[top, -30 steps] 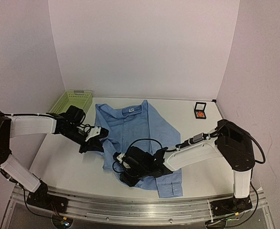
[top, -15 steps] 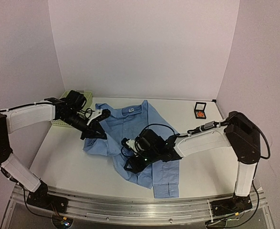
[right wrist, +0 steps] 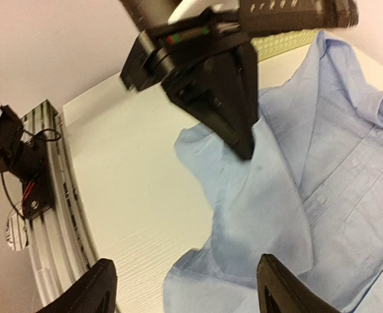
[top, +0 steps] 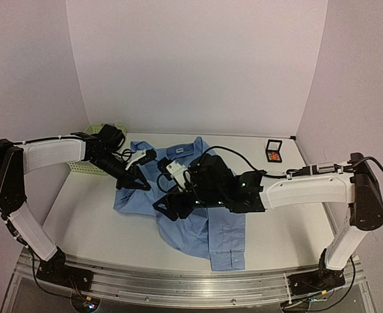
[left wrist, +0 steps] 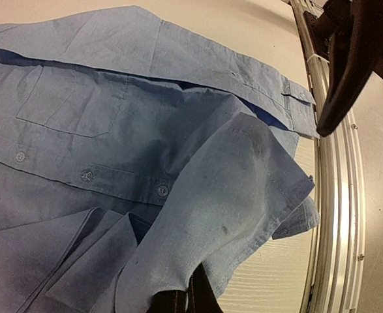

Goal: Pin the brooch onto the clothing

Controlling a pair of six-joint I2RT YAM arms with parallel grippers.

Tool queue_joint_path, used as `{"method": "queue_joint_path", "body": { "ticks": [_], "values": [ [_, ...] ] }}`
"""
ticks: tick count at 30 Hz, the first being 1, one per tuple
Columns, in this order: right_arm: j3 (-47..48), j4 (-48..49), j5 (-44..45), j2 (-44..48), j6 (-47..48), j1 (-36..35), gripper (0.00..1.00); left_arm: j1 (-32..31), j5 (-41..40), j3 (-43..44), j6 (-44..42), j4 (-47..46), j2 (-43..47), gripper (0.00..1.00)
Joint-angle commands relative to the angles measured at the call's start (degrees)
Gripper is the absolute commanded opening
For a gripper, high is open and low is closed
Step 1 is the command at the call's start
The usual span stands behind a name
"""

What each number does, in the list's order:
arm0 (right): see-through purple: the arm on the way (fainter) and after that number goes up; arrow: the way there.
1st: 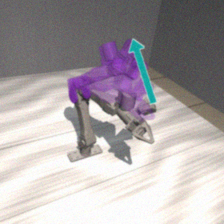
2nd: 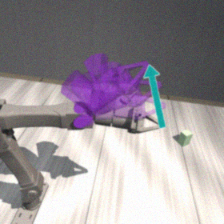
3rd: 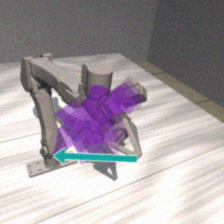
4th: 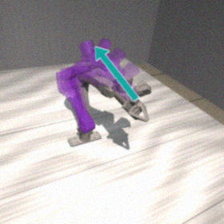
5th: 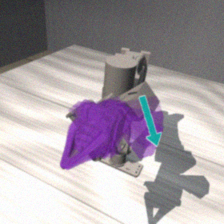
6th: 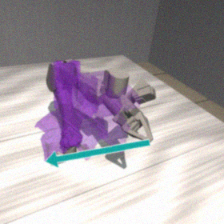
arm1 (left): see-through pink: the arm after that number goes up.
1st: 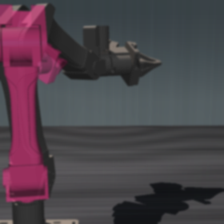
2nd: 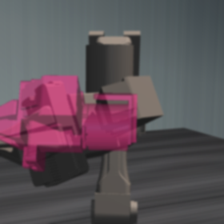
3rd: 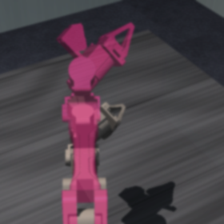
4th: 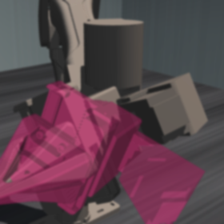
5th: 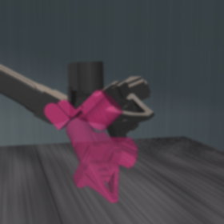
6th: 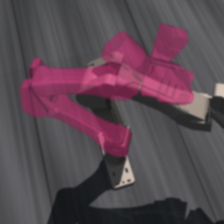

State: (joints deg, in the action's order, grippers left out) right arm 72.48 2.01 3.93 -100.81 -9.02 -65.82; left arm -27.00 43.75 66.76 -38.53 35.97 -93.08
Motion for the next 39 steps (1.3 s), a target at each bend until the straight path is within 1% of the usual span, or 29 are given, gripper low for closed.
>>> {"method": "queue_joint_path", "body": {
  "ticks": [1, 6, 8, 10, 12, 13, 14, 15, 16, 17, 18, 19, 20, 21, 22, 25, 27, 28, 30, 33, 37, 39],
  "values": [
    [5.51, 2.97, 4.05, -5.61, -1.02, 2.81, 0.74, -0.03, 0.78, 2.28, 0.70, -0.22, -0.44, 0.00],
    [9.08, 3.18, 3.35, -12.32, -0.73, 4.32, 0.72, -0.04, 2.23, 2.06, 0.29, 0.26, 0.18, 0.00],
    [9.79, 3.18, 2.04, -14.33, -1.28, 4.52, 0.70, 0.02, 2.90, 2.42, 0.30, 0.47, -0.05, 0.00],
    [10.14, 3.46, 0.18, -15.54, -2.25, 4.84, 0.56, 0.01, 3.73, 2.51, 0.11, 0.93, -0.17, 0.00],
    [10.81, 3.75, -1.23, -16.11, -2.66, 4.97, 0.34, 0.02, 4.44, 2.18, -0.68, 1.48, -0.11, 0.00],
    [11.18, 3.78, -2.40, -16.25, -2.67, 5.07, 0.25, 0.02, 4.74, 2.05, -1.07, 1.76, -0.08, 0.00],
    [11.45, 3.80, -3.71, -16.32, -2.73, 5.17, 0.19, 0.01, 4.96, 2.10, -1.60, 2.16, -0.10, 0.02],
    [11.68, 3.81, -5.03, -16.37, -2.85, 5.28, 0.15, -0.02, 5.11, 2.30, -2.28, 2.67, -0.16, 0.05],
    [11.54, 3.80, -5.94, -16.26, -3.52, 5.67, 0.09, 0.07, 4.92, 2.76, -2.92, 3.25, -0.23, 0.18],
    [11.18, 3.79, -7.02, -16.02, -4.71, 6.06, 0.03, 0.29, 4.45, 3.54, -3.55, 3.61, -0.16, 0.36],
    [10.75, 3.84, -8.12, -15.72, -6.18, 6.62, 0.00, 0.67, 3.64, 4.30, -4.38, 3.73, 0.06, 0.51],
    [10.35, 3.94, -9.14, -15.41, -7.70, 7.37, 0.00, 1.17, 2.60, 4.90, -5.44, 3.70, 0.37, 0.63],
    [10.17, 4.11, -11.26, -15.15, -9.38, 8.15, 0.00, 1.51, 1.23, 4.74, -7.81, 2.99, 1.45, 0.69],
    [10.26, 4.27, -13.64, -15.07, -10.70, 8.51, 0.00, 1.74, -1.15, 3.26, -10.75, 1.06, 3.33, 0.73],
    [10.62, 4.36, -16.30, -15.18, -11.36, 8.79, 0.00, 1.77, -4.07, 0.30, -13.40, -2.51, 5.93, 0.73],
    [11.76, 4.47, -23.41, -15.68, -13.39, 9.04, 0.00, 1.64, -11.97, -13.41, -23.29, -19.86, 15.16, 0.76],
    [11.53, 4.68, -26.00, -15.60, -14.66, 9.12, 0.00, 1.32, -14.23, -23.94, -30.48, -30.43, 21.03, 0.79],
    [11.18, 4.93, -26.66, -15.38, -15.23, 9.19, 0.00, 1.16, -14.48, -27.85, -34.05, -34.06, 22.93, 0.82],
    [10.50, 5.59, -27.59, -15.01, -16.07, 9.41, 0.00, 0.98, -14.57, -34.50, -37.91, -40.90, 25.68, 0.85],
    [10.33, 6.54, -29.58, -14.98, -17.66, 10.03, 0.00, 0.91, -15.16, -40.73, -41.23, -50.18, 26.88, 0.87],
    [11.85, 7.69, -32.77, -15.84, -20.12, 10.58, 0.00, 0.57, -15.39, -46.65, -44.84, -63.11, 25.63, 0.87],
    [12.42, 7.88, -33.26, -15.90, -20.75, 10.68, 0.00, 0.46, -14.98, -48.93, -46.76, -66.49, 25.47, 0.88]
  ]
}}
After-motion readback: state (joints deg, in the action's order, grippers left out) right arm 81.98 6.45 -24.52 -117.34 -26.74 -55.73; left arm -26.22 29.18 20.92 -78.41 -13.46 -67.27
